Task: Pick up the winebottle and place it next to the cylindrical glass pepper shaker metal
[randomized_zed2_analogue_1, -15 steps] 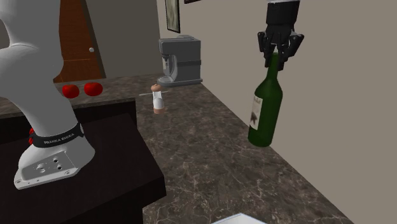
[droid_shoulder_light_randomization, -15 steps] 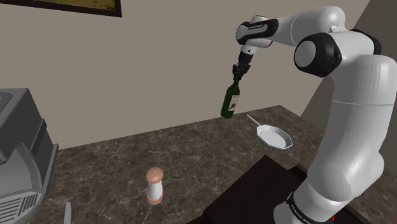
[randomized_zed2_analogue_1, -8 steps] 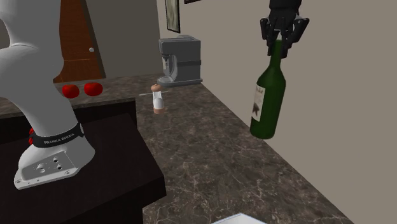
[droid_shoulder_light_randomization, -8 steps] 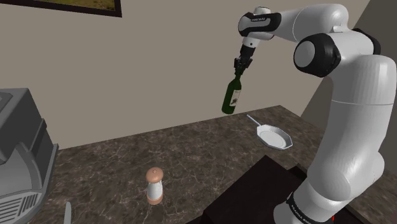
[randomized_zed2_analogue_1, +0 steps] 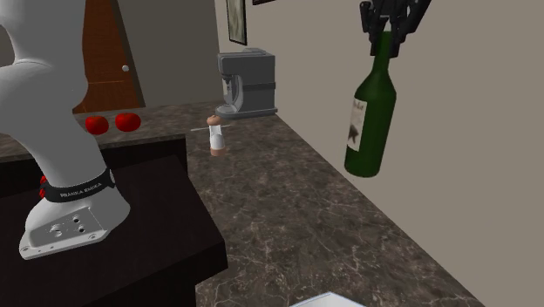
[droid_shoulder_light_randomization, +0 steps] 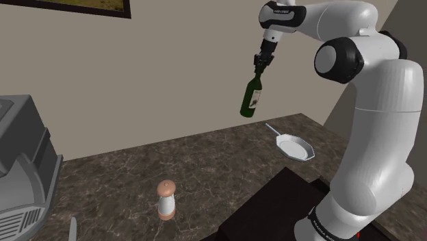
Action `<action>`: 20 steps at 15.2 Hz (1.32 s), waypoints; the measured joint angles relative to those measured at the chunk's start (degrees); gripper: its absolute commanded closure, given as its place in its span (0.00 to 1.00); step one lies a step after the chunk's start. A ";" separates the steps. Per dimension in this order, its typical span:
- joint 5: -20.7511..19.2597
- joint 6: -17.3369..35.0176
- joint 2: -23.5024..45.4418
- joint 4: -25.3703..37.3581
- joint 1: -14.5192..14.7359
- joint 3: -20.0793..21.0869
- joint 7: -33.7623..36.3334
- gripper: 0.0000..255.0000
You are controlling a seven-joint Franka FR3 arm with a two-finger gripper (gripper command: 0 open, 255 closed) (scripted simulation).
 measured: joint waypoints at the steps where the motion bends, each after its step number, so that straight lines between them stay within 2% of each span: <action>1: 0.01 -0.72 0.03 0.74 -0.07 -0.01 0.04 1.00; 9: 0.98 -8.72 3.42 12.11 -1.81 0.05 0.22 1.00; 11: 0.26 -8.63 1.29 10.00 -0.48 0.10 1.28 1.00; 16: -3.28 -5.93 -8.80 -2.22 5.45 0.98 6.34 1.00; 20: -5.58 -5.86 -14.79 -7.81 9.14 2.56 11.07 1.00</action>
